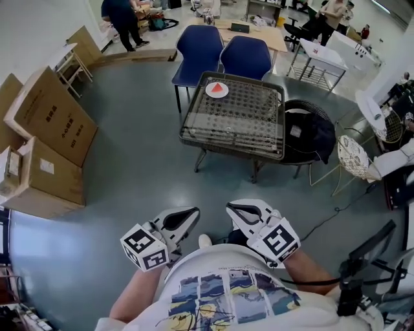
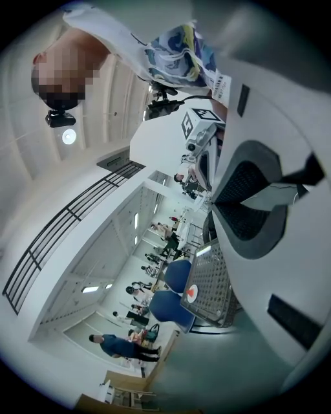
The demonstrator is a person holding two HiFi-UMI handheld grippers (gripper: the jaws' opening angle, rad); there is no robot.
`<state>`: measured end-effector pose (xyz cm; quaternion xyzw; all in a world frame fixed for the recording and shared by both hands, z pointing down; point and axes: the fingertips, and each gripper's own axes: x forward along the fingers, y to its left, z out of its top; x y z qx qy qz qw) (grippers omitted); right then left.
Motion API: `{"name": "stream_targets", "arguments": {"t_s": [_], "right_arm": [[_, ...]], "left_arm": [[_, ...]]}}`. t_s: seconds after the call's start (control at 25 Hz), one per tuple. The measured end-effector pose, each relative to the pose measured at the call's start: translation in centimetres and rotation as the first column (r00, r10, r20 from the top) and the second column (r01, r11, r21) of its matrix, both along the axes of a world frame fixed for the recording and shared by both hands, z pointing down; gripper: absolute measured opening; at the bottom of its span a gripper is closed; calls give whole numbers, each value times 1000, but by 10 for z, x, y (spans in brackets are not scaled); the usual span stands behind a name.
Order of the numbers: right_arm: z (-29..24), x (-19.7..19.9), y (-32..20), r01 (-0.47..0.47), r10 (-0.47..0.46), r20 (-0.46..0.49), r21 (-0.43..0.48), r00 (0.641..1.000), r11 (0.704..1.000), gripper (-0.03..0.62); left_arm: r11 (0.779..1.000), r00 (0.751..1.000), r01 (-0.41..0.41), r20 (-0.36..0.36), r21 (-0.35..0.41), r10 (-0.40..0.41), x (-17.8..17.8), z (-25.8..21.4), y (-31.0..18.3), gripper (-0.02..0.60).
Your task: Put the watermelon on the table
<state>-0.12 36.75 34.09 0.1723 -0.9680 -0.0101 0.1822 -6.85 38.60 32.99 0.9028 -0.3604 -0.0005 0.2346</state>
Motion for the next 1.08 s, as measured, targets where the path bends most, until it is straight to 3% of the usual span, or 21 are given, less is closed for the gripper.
{"name": "stream_targets", "arguments": {"t_s": [0.32,1.08], "right_arm": [[-1,-13,8,36,-36,-7,16,999,999,10],[9,-28,-3,17,-16,-52,18,999,1000,11]], "left_arm": [[1000,1000,19,1,-21,-19,-9,5,7,9],[999,1000,-18,11,-29,18,-22,18,-5,9]]}}
